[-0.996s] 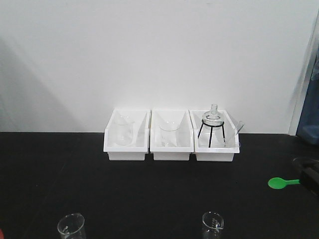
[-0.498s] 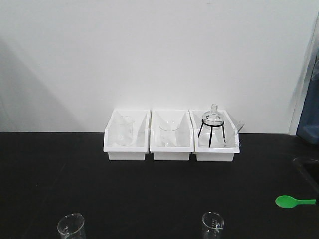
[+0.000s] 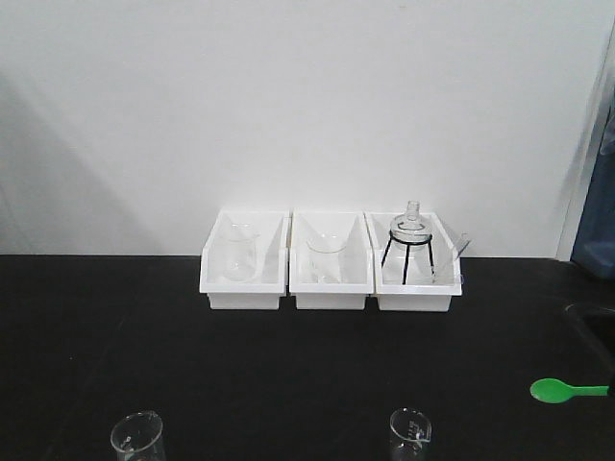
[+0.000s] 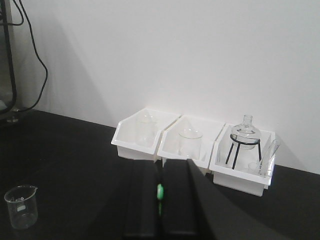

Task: Sort red and green spoons into left cabinet
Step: 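Raise both held spoons up and away from the beakers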

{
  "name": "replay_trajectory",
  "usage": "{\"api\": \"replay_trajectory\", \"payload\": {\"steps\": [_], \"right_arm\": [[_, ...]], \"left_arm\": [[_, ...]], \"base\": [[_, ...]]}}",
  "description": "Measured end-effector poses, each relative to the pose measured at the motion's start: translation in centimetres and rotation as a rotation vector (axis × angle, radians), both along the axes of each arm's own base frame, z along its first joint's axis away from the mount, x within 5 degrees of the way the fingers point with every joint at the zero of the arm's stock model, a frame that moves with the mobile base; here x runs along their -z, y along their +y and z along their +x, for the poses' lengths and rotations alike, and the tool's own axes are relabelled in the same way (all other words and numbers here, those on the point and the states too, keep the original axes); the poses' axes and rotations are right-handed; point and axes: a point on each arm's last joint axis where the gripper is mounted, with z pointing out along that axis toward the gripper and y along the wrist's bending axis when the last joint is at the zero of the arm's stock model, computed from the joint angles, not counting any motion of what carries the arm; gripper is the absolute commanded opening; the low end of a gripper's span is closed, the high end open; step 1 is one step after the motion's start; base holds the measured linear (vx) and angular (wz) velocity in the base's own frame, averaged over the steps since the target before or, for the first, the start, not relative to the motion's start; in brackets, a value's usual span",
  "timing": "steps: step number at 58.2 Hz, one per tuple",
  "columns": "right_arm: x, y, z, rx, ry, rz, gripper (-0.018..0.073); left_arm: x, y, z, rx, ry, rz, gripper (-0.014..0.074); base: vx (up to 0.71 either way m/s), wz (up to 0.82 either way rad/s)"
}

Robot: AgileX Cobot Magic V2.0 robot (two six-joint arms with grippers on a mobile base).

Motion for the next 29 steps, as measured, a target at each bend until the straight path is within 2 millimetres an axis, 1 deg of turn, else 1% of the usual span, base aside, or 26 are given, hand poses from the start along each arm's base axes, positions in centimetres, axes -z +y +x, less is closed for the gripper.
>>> {"api": "replay_trajectory", "payload": {"steps": [29], "right_arm": [[0.00,-0.02,0.01,0.002,0.000,0.000,-0.0004]], "left_arm": [[0.04,0.00,0.00,0.000,0.001,0.001,0.0000]], "base": [[-0.01,0.00]]}}
